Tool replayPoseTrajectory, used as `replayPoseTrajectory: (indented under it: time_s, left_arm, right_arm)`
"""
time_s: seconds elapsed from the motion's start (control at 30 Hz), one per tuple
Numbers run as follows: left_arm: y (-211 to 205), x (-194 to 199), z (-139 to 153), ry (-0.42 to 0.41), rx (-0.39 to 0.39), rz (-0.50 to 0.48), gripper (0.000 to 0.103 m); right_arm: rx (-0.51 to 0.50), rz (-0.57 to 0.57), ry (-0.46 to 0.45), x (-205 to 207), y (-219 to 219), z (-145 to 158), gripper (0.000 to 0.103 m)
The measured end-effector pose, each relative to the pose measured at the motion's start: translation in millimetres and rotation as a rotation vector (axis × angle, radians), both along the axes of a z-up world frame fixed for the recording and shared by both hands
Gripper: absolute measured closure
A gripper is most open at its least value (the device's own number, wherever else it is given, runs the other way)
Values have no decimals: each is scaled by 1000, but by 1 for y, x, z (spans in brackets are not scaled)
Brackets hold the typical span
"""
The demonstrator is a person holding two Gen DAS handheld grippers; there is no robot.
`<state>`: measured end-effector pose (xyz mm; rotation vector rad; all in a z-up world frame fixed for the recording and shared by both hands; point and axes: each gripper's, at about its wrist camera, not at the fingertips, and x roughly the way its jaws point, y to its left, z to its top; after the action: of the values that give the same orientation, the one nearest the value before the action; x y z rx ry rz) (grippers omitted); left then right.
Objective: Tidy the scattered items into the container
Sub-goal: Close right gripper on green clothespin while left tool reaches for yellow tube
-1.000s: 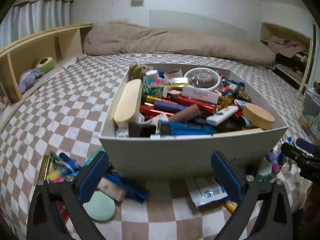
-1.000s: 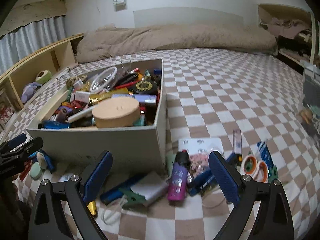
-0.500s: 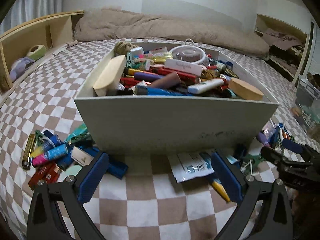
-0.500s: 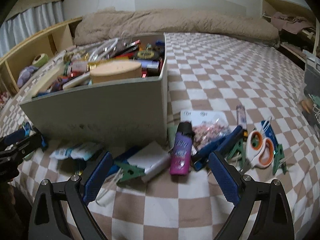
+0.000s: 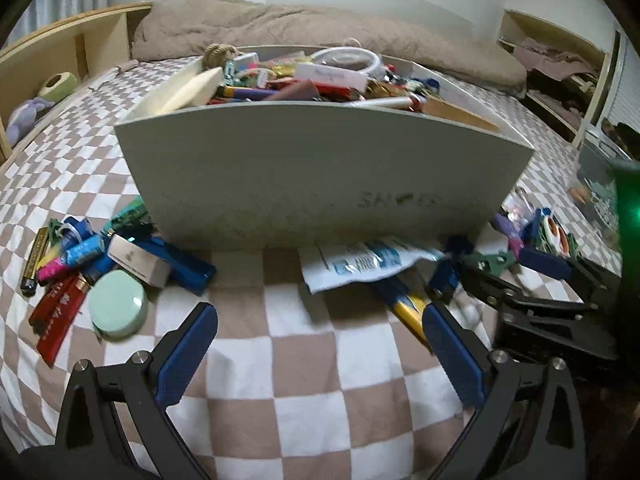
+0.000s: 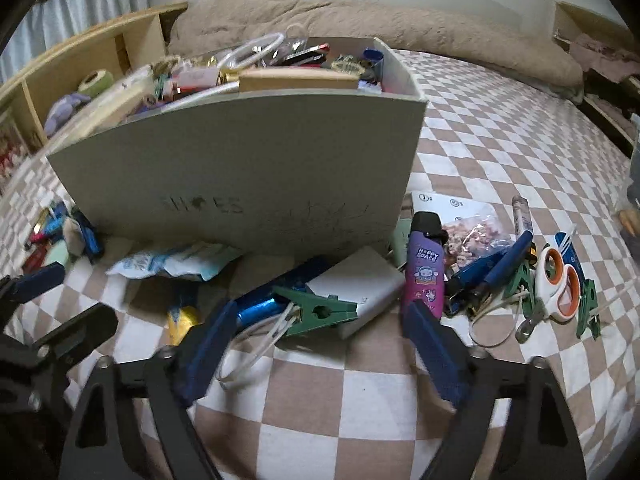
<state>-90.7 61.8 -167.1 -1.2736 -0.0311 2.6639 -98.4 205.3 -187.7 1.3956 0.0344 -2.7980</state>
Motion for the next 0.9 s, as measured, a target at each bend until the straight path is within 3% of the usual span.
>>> replayPoseTrajectory:
  time_s: [0.17,0.2,0.23,0.27,0.57,0.7,0.73,0.77,0.9]
  left_arm:
    - [8,4,0,7,-13,-30,0]
    - [9,4,0,8,-13,-37,0]
    - [10,4,0,7,-10,-42,0]
    - [10,4,0,7,-7,-44,0]
    - [20,2,-1,-8,52,-90,0]
    - [37,2,-1,3,34,-122,0]
    - [40,1,-2,2,32,-127,0]
    - [41,0,-2,3,36,-123,0]
    - [48,-5,-7,8,-24,-107,0]
  right_arm:
    - [90,12,-2,1,-10,-6,24]
    - [84,14,-5,1,-9,-7,28]
    - [72,17,-10,0,-9,-7,42]
    - [62,13,-18,0,-7,-8,49]
    - [-41,-23,-31,4,15,-4,66]
    - [-81,-41,-21,7,24,1,68]
    - [-94,-43,-20,8,25,2,72]
    - [-113,-46,-19,10,28,2,82]
    - [-140,-68,-10,11,36,8,88]
